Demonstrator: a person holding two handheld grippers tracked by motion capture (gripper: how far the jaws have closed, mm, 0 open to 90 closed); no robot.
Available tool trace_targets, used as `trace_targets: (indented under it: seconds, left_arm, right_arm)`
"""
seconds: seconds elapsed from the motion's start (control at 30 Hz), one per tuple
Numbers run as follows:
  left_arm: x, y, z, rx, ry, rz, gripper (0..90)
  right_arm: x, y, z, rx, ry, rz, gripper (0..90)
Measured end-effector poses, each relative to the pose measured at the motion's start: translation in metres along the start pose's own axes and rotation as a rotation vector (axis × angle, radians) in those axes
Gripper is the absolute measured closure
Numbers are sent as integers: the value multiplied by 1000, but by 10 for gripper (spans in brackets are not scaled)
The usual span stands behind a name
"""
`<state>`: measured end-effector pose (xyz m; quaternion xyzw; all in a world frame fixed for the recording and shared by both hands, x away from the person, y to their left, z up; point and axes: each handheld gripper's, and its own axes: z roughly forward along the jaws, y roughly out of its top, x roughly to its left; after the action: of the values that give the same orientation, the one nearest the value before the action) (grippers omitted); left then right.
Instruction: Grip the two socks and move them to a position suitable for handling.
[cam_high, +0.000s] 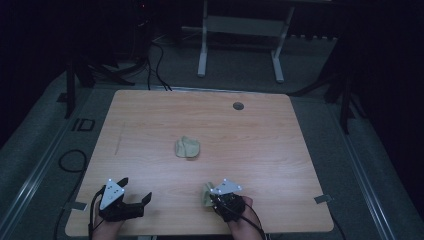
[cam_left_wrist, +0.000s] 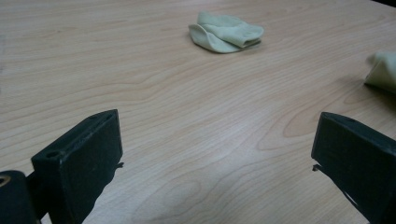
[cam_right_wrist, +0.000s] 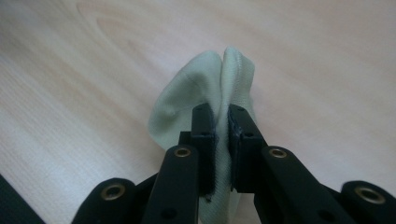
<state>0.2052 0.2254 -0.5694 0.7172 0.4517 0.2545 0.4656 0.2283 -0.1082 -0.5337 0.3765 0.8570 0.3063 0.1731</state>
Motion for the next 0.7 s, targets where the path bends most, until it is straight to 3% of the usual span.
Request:
trace_targets:
  seconds: [0.13,0.2,0.33,0.4,0.47,0.57,0.7]
  left_arm:
    - [-4,1,1,-4,-29,-3,21]
    - [-6,2,1,-13,-40,-10,21]
    - [-11,4,2,-14,-46,-15,21]
    - [-15,6,4,-4,-65,-14,21]
    - [-21,8,6,20,-78,0,21]
    - [-31,13,10,82,-134,6,30]
    - [-48,22,16,108,-239,39,62]
  right_arm:
    - [7,-9,14,38,24,11,778]
    - [9,-11,18,29,26,14,732]
    - [15,-10,20,23,28,-1,617]
    - [15,-7,18,20,65,-1,573]
    - [15,-4,11,3,69,-26,522]
    - [4,8,-8,-24,123,-70,452]
    - [-16,24,-24,-83,187,-87,468]
